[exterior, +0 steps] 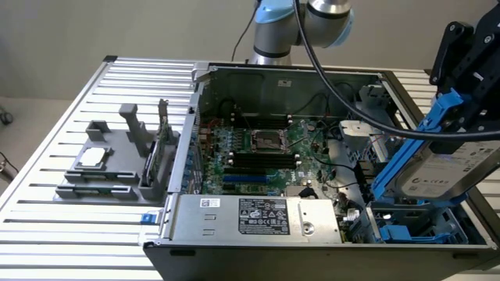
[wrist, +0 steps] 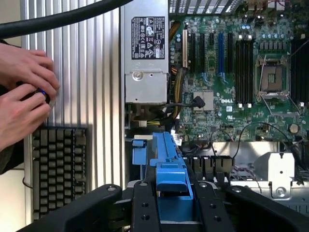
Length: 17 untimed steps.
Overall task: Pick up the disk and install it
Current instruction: 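Pick up the disk, then insert the disk into the insertion slot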
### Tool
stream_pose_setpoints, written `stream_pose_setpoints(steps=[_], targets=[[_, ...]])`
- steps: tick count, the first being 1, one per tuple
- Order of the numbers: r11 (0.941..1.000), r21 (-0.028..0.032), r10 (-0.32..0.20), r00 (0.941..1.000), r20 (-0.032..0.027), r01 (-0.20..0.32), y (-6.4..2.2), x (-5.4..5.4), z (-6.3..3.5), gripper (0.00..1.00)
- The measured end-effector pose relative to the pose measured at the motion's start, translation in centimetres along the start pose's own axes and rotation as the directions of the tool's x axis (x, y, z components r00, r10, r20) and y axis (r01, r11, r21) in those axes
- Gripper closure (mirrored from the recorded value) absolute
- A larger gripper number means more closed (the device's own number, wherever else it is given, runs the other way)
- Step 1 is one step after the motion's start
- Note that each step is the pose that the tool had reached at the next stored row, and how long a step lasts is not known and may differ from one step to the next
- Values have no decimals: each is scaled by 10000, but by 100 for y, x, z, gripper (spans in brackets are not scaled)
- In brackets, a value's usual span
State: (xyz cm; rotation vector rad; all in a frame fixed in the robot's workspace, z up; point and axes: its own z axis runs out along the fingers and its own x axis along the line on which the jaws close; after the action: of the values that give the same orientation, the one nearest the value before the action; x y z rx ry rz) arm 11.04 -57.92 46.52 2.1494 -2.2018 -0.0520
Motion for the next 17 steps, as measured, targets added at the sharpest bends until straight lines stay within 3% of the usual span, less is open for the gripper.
stream_pose_setpoints(steps=[7,12,17], targets=[[10000,-2,61,10000,3,-61,-114,15,121,67],[10000,1,66,10000,4,-66,-126,19,211,67],[10000,50,65,10000,5,-65,-133,31,287,67]])
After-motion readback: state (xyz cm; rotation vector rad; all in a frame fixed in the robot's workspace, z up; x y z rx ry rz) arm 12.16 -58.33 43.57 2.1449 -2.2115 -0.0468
